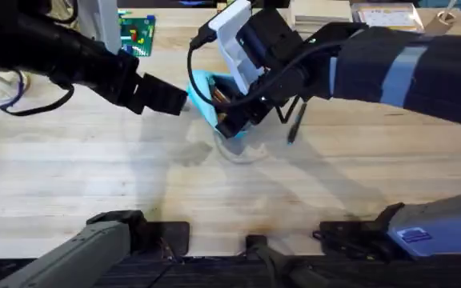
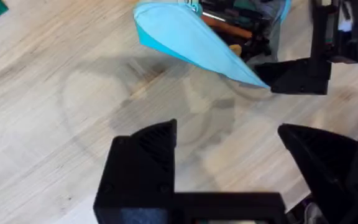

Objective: Unzip the bag, pick up the pens from the table one at a time and place them inside, then zip the bag closed.

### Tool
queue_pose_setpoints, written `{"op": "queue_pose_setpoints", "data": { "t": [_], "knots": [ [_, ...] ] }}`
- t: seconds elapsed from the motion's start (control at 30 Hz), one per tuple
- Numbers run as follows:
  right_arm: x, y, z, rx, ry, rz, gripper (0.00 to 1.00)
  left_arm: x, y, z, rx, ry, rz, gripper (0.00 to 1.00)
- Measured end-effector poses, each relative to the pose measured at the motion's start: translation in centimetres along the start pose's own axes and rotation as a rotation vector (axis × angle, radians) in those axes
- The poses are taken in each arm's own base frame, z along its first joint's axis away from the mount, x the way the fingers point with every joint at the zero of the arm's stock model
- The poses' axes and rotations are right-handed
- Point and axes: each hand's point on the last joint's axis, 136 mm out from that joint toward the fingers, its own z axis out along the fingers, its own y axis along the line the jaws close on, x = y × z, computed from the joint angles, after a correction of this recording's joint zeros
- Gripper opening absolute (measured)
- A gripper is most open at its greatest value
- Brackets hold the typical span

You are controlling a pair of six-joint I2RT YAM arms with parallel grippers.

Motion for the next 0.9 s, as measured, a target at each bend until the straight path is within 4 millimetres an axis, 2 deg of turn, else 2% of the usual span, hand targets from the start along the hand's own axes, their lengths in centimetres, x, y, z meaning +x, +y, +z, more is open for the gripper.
{"op": "queue_pose_setpoints", "data": {
  "t": [0.2,0.5,0.6,0.63,0.9],
  "knots": [
    [-0.6,0.0,-0.8,0.003,-0.027,-0.002,0.998,0.0,0.0,0.0,0.0,0.0,0.0,0.997],
    [-2.3,0.1,-4.3,0.012,-0.128,-0.01,0.998,0.1,0.0,0.1,0.001,0.002,-0.001,0.997],
    [-3.0,0.2,-6.0,0.017,-0.176,-0.006,0.998,0.1,0.0,0.1,0.001,0.002,-0.001,0.997],
    [-3.6,0.3,-7.9,0.021,-0.228,-0.006,0.998,0.1,0.0,0.1,0.001,0.002,-0.001,0.997],
    [-4.2,-0.4,-12.7,0.08,-0.339,0.061,0.998,0.0,0.0,0.1,0.001,0.001,-0.001,0.997]
  ]
}}
